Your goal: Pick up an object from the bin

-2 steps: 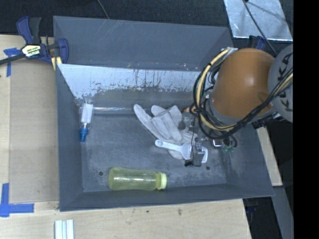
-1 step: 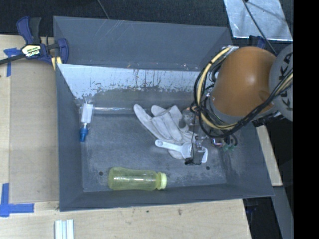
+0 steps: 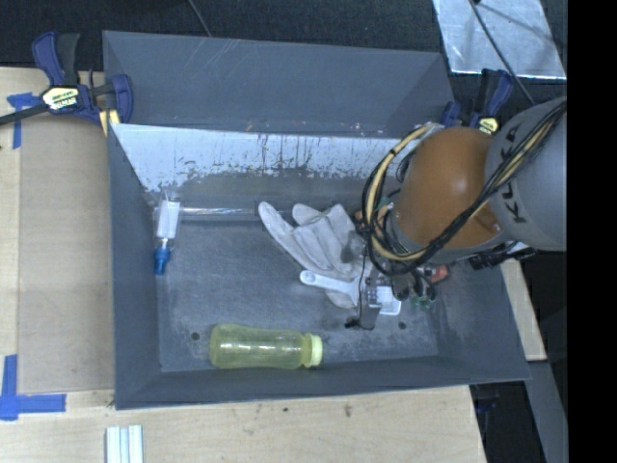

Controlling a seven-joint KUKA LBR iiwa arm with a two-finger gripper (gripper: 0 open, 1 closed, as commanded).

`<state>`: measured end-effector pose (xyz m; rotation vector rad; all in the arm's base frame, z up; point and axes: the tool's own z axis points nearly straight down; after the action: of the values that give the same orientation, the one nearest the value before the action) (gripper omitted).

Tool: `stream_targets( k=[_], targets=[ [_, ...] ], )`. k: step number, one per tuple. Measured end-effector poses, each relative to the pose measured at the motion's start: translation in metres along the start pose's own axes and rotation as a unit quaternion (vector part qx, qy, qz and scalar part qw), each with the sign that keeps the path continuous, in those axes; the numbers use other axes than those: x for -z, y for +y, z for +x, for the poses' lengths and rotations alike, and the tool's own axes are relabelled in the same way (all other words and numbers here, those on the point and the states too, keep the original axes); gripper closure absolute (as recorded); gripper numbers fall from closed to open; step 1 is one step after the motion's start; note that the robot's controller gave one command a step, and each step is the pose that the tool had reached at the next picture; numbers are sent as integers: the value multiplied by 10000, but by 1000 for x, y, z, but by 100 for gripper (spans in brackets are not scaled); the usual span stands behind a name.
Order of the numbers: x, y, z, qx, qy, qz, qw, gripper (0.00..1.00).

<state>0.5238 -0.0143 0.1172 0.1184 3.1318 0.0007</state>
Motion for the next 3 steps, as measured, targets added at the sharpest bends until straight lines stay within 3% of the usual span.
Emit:
stream_targets(
  k=[1, 2, 3],
  targets=[
    [-48, -16, -20, -984, 14, 3, 9951, 0],
    [-46, 0, 7, -588, 17, 10, 9983, 0],
    [-48, -11, -12, -850, 12, 0, 9964, 0]
  ],
)
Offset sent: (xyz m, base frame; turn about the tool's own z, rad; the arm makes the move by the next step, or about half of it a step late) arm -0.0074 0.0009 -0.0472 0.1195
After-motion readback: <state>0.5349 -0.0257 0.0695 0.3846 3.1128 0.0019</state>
